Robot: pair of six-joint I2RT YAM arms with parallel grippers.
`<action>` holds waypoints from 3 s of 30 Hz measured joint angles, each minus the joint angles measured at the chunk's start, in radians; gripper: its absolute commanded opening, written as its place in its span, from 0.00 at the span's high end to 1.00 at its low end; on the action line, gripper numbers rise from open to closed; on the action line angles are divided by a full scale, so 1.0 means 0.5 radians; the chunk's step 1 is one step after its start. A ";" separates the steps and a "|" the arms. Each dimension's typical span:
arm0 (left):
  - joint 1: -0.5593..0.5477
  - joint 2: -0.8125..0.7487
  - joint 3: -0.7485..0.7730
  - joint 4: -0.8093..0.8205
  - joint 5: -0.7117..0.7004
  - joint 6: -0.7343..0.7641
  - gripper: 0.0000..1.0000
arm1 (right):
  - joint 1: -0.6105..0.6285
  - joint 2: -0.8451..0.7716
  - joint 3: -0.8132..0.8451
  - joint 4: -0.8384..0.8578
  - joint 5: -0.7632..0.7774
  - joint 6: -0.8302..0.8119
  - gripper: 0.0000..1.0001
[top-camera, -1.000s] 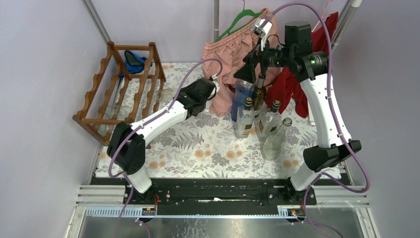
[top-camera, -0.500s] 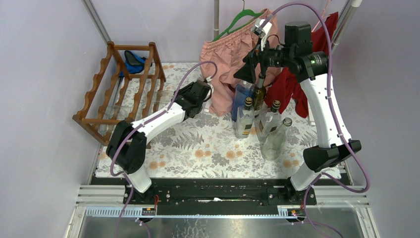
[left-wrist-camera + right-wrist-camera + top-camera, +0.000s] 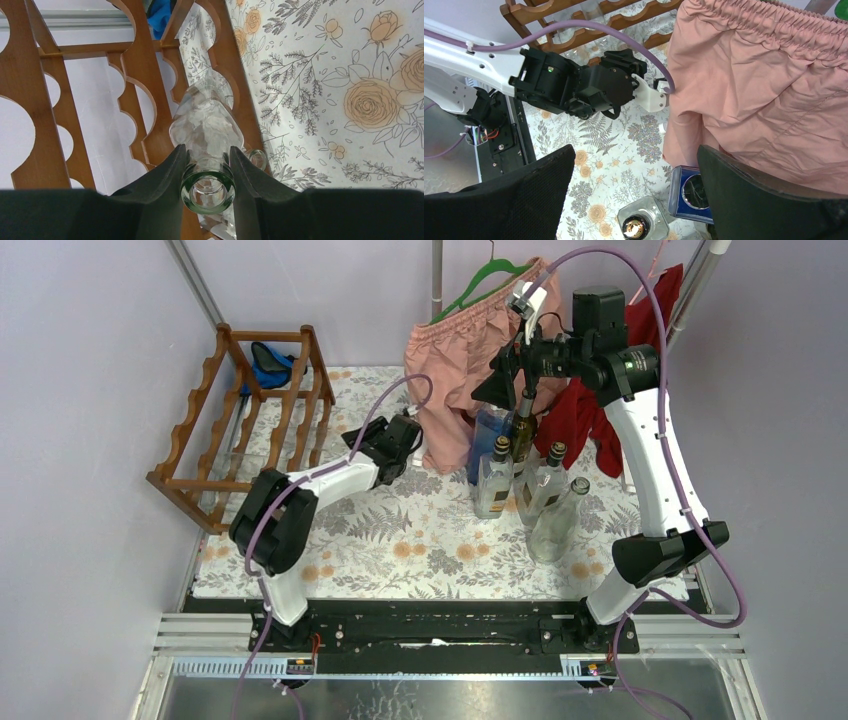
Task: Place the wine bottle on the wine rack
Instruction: Pick up the wine bottle from the center of the board, then place the wine bottle in the wine rack.
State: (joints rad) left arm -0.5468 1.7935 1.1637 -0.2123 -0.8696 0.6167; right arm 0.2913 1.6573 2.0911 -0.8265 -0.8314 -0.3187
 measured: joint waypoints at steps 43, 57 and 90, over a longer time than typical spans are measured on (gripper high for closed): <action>-0.025 -0.208 0.071 -0.278 0.776 -0.697 0.23 | 0.000 -0.093 0.011 -0.061 -0.094 -0.082 0.00; 0.233 -0.114 0.323 -0.227 1.579 -0.626 0.06 | 0.000 -0.108 -0.009 -0.060 -0.100 -0.087 0.00; 0.415 0.779 1.150 -0.542 2.020 -0.124 0.19 | 0.000 -0.121 -0.121 -0.076 -0.083 -0.104 0.00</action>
State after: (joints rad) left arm -0.3393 2.1830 1.7386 -0.4831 0.1402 0.5545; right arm 0.2913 1.5970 2.0308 -0.8646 -0.8730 -0.3706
